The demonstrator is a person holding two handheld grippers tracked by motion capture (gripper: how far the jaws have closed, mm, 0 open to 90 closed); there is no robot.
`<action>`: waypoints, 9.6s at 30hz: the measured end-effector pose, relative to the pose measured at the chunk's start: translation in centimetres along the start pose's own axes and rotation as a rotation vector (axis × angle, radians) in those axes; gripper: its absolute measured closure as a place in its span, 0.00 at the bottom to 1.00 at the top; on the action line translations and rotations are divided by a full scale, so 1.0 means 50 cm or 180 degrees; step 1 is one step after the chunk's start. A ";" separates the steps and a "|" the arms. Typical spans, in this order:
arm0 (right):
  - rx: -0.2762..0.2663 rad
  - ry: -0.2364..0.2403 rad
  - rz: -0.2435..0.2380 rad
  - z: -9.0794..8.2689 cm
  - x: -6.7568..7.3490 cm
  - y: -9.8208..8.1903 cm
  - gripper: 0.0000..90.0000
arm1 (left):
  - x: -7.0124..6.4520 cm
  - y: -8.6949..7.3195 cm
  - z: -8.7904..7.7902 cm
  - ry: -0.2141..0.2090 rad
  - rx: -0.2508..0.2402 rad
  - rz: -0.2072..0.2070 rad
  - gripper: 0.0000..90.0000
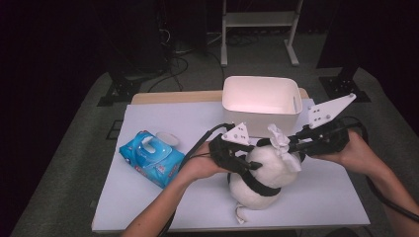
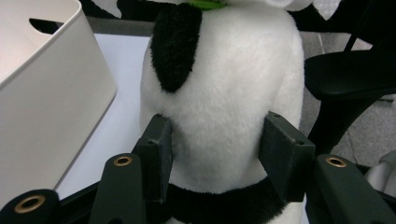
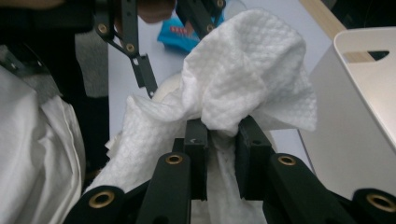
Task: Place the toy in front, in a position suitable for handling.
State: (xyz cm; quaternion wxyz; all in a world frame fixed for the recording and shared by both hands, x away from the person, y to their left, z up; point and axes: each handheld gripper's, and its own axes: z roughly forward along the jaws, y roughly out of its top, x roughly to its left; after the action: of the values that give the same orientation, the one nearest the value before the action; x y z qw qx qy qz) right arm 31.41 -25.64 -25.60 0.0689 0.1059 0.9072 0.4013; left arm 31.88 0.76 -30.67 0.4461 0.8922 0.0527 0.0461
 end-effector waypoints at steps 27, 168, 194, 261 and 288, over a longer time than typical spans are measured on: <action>0.0263 0.0076 0.0496 -0.031 -0.015 -0.129 0.85 | 0.009 -0.103 0.057 -0.0363 0.0149 -0.0431 0.28; 0.0194 0.0501 0.0423 0.120 0.009 -0.167 0.85 | -0.054 -0.008 0.045 -0.0405 0.0732 0.0355 0.69; 0.0252 0.0605 0.0438 0.130 0.035 -0.196 0.85 | -0.026 0.001 0.073 -0.0316 0.0835 0.0147 0.65; 0.0597 -0.0097 0.0916 0.082 -0.011 -0.319 0.84 | 0.006 -0.049 -0.053 0.0131 0.0178 -0.0097 0.59; 0.0626 -0.0484 0.0988 0.016 -0.012 -0.324 0.54 | 0.003 -0.171 -0.143 0.0456 0.0137 -0.0470 0.46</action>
State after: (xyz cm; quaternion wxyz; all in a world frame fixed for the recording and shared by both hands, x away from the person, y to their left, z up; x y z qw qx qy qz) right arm 29.94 -35.84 -38.17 0.0638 0.2807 0.9070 0.3074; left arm 30.63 11.53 -33.23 0.4241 0.8897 0.1510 0.0757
